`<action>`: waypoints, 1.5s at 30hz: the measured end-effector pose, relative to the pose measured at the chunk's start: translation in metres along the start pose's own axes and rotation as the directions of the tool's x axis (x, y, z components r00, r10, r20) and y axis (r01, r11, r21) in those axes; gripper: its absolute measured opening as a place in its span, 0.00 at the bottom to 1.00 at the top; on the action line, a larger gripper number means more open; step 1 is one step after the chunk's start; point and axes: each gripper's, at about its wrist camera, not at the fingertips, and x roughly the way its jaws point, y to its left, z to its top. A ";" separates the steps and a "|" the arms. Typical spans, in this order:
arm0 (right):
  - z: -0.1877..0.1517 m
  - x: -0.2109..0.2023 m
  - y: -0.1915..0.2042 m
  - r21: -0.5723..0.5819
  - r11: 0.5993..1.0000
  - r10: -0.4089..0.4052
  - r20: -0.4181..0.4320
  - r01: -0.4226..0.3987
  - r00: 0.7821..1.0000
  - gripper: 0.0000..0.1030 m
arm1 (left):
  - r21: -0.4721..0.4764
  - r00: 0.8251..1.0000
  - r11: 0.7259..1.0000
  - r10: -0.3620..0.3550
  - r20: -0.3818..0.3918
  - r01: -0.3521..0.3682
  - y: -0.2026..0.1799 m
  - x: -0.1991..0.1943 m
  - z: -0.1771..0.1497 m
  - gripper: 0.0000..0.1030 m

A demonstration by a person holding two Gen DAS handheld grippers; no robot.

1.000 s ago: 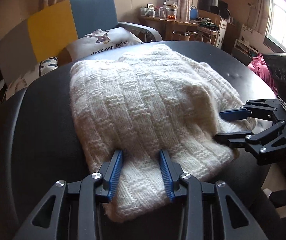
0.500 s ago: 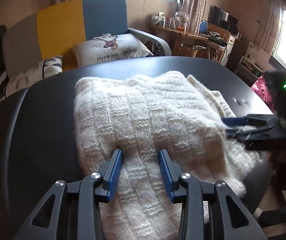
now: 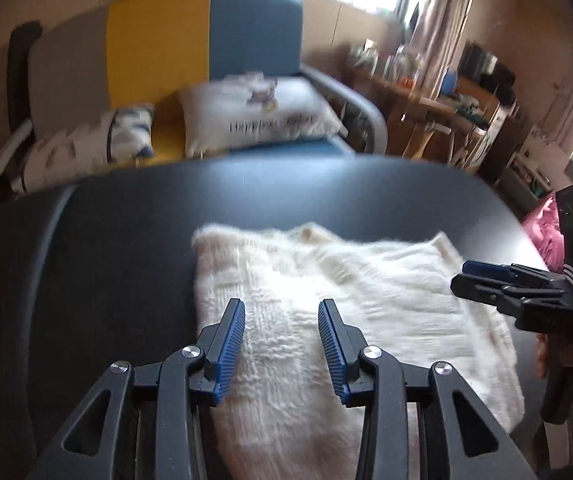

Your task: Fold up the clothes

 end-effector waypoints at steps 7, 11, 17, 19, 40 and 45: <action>-0.026 0.027 -0.016 0.048 0.998 0.038 0.006 -0.038 0.999 0.66 | 0.070 0.994 0.992 0.108 0.021 -0.109 -0.017 0.012 -0.012 0.39; -0.029 0.026 -0.010 0.025 1.000 0.014 0.014 -0.014 1.000 0.66 | 0.069 0.990 0.988 0.134 0.033 -0.136 -0.018 0.013 -0.012 0.39; -0.025 0.023 -0.010 0.025 1.000 -0.011 0.016 0.010 1.000 0.66 | 0.070 0.989 0.987 0.142 0.029 -0.144 -0.018 0.010 -0.012 0.39; -0.023 0.017 -0.007 0.023 0.999 -0.029 0.015 0.029 0.999 0.66 | 0.071 0.990 0.987 0.140 0.024 -0.141 -0.018 0.009 -0.011 0.39; -0.079 -0.048 0.022 -0.073 0.996 -0.052 0.055 0.056 0.997 0.66 | -0.025 0.994 0.999 0.050 0.093 -0.048 0.001 -0.057 -0.073 0.40; -0.113 -0.024 0.025 -0.063 0.994 -0.094 -0.031 0.092 0.995 0.66 | -0.031 0.997 0.998 0.051 0.052 -0.049 -0.003 -0.045 -0.092 0.41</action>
